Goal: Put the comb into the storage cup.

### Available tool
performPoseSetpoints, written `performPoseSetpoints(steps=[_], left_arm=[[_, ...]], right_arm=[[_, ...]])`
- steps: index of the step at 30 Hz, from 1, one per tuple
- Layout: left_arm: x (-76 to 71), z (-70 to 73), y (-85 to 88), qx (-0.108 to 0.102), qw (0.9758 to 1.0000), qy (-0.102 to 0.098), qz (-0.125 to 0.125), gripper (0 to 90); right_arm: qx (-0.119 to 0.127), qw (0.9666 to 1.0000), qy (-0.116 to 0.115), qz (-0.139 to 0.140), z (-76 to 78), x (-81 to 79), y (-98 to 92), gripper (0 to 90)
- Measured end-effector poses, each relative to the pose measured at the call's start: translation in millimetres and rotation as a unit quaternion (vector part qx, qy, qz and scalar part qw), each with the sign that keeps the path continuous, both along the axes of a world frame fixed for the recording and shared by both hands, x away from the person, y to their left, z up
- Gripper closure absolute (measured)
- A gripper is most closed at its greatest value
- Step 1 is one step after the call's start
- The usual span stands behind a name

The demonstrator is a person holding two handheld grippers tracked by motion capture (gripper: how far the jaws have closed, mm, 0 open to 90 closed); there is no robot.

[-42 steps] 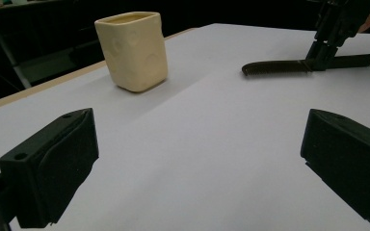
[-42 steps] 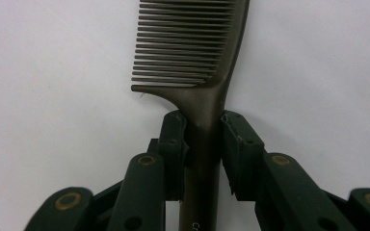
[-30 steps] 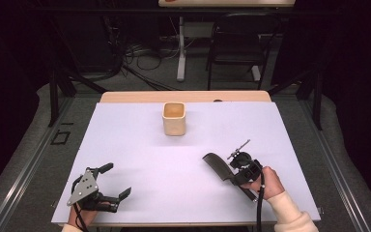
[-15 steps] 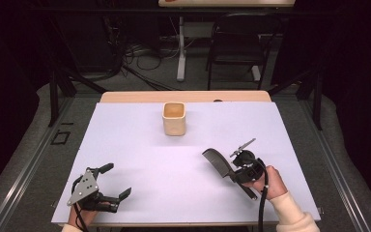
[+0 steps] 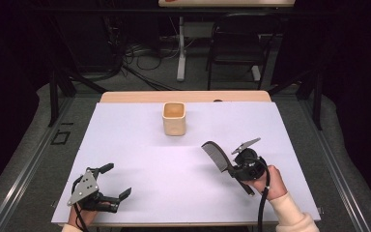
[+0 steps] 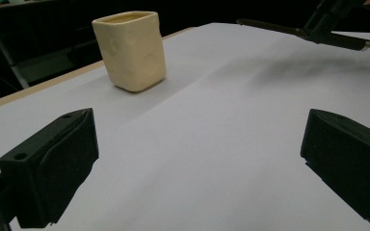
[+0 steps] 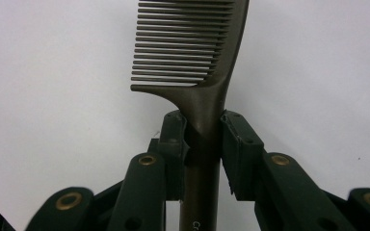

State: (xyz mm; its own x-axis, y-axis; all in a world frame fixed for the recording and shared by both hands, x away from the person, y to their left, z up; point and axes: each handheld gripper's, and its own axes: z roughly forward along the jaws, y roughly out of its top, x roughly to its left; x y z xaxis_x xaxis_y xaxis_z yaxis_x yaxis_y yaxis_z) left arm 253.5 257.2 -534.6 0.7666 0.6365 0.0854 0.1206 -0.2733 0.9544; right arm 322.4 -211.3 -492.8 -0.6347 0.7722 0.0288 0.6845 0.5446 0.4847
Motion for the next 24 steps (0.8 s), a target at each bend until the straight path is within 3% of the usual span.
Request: performPoseSetpoints(steps=[13,24], left_arm=[[-0.4,0.2,-0.3,-0.001,1.0000,-0.001,0.001,0.0],[-0.8,0.4,0.2,-0.003,1.0000,-0.003,0.004,0.0]], right_arm=[[0.027,0.9989,-0.038,-0.009,6.8,-2.4,-0.8,72.1],[0.051,0.9956,-0.077,-0.009,11.0,-4.0,-0.9,72.1]])
